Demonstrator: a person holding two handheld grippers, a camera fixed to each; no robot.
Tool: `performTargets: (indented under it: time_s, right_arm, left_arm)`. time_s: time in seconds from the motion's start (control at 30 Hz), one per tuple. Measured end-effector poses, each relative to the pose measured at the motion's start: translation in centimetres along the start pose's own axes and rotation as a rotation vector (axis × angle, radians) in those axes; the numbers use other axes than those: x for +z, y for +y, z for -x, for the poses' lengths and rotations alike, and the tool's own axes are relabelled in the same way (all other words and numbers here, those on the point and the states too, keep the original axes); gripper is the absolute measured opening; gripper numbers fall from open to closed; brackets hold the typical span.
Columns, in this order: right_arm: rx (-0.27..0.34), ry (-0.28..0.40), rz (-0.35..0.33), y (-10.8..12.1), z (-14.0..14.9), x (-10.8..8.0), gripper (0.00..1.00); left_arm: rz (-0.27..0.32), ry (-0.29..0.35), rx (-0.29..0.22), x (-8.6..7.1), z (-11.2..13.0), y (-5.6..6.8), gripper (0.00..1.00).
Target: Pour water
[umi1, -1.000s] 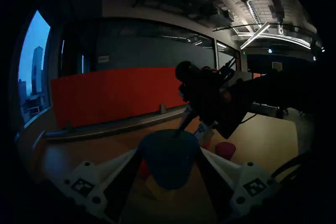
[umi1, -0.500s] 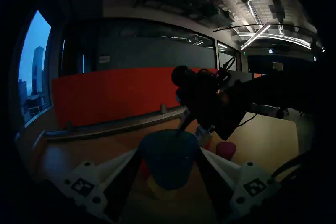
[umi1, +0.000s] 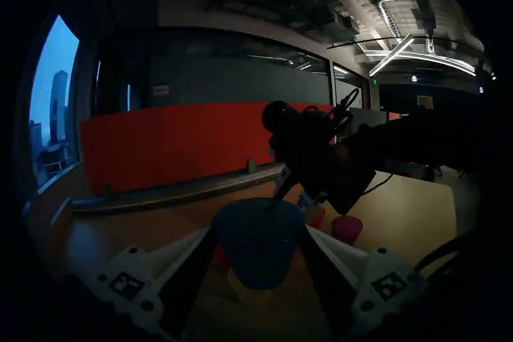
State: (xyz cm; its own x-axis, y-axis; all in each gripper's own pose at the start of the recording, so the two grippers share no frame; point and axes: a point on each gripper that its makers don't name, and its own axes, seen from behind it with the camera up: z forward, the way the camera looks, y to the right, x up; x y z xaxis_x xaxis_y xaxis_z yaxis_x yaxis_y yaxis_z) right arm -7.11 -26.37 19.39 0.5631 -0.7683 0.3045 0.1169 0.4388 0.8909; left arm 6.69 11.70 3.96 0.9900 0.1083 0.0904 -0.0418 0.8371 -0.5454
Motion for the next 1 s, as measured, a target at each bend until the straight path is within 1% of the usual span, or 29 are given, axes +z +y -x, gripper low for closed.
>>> performTargets:
  time_s: [0.27, 0.47, 0.67, 0.77, 0.87, 1.0]
  right_arm:
    - [0.015, 0.015, 0.0, 0.0, 0.0, -0.4, 0.99]
    - [0.022, 0.041, 0.005, 0.1, -1.0, -1.4, 0.99]
    - [0.034, 0.081, 0.008, -0.2, -2.1, -3.1, 0.99]
    - [0.038, 0.088, 0.015, -0.4, -2.2, -4.0, 0.99]
    - [0.035, 0.104, 0.024, -0.9, -2.3, -5.0, 0.99]
    - [0.046, 0.133, 0.032, -1.3, -2.5, -6.4, 0.99]
  left_arm:
    - [-0.004, 0.0, -0.003, -0.1, 0.1, -0.2, 0.86]
    - [-0.006, -0.001, 0.001, -0.1, -0.1, -0.2, 0.86]
    - [-0.013, -0.008, -0.006, -0.2, -0.6, -0.7, 0.86]
    - [-0.018, -0.005, -0.011, -0.2, -0.9, -0.8, 0.86]
    - [-0.019, -0.002, -0.019, -0.2, -1.3, -0.8, 0.86]
    - [-0.021, -0.005, -0.022, -0.3, -1.6, -0.9, 0.86]
